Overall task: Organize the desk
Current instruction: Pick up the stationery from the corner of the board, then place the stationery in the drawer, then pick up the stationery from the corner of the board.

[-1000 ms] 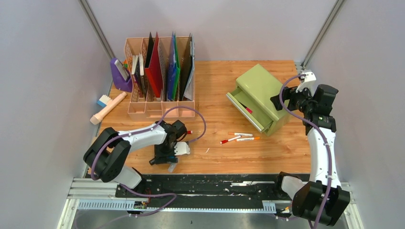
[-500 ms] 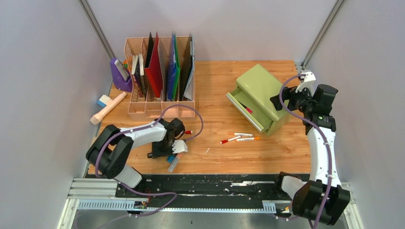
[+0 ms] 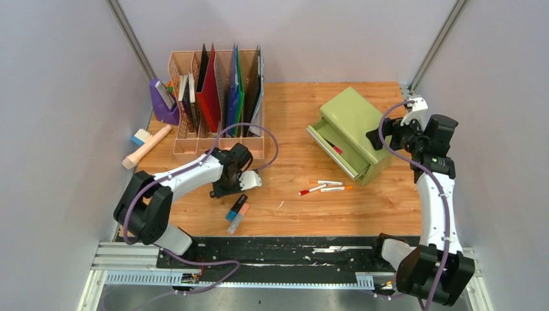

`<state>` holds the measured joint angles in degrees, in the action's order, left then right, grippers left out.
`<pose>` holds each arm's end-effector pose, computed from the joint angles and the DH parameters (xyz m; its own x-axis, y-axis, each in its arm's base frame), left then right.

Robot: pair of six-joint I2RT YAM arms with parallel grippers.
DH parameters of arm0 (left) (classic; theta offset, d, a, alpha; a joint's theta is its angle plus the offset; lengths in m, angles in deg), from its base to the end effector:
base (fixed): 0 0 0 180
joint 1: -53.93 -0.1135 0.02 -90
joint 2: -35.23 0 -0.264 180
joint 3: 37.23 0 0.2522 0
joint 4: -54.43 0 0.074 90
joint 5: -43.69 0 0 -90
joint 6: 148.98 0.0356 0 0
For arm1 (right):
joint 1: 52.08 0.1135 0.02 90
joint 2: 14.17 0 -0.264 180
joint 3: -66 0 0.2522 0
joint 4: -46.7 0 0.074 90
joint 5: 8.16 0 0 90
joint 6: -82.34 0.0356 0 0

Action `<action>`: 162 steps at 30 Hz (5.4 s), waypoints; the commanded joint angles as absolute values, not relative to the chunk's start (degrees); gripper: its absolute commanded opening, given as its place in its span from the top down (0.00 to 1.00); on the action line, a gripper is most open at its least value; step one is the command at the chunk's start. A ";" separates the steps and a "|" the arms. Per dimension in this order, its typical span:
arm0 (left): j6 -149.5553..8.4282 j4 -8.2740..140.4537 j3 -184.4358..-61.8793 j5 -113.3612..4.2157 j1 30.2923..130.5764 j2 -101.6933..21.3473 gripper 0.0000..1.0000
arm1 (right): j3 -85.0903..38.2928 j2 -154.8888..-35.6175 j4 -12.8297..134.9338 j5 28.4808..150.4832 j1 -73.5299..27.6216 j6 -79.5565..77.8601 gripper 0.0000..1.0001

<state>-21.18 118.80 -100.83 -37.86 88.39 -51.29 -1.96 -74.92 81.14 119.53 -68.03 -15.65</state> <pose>0.2020 -0.1323 0.1697 -0.3112 0.9489 0.0526 0.9425 0.3011 0.1450 0.2291 -0.0428 0.3287 -0.3932 -0.0020 -0.9194 -0.3634 0.9189 0.1534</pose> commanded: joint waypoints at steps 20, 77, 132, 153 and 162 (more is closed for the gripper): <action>-7.41 120.04 -157.81 -29.30 101.86 -69.49 0.97 | -2.18 -73.98 80.55 117.06 -68.24 -15.53 0.20; -21.48 121.70 -131.29 -40.29 106.93 -52.16 0.02 | -2.43 -74.39 80.80 117.82 -70.43 -13.68 0.20; -31.08 109.79 -97.36 -40.53 97.51 -54.88 0.42 | -1.99 -76.67 80.85 121.21 -70.36 -13.90 0.20; -27.47 122.36 -109.96 -40.34 93.75 -47.19 0.88 | -2.07 -76.49 80.86 121.60 -70.36 -13.91 0.20; -19.04 125.04 -129.27 -34.79 96.79 -53.42 0.91 | -2.17 -75.38 80.90 121.06 -70.36 -13.99 0.20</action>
<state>-24.81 123.96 -120.33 -38.17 94.51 -50.19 -1.96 -76.69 81.17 120.34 -70.17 -13.75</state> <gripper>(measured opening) 0.381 0.807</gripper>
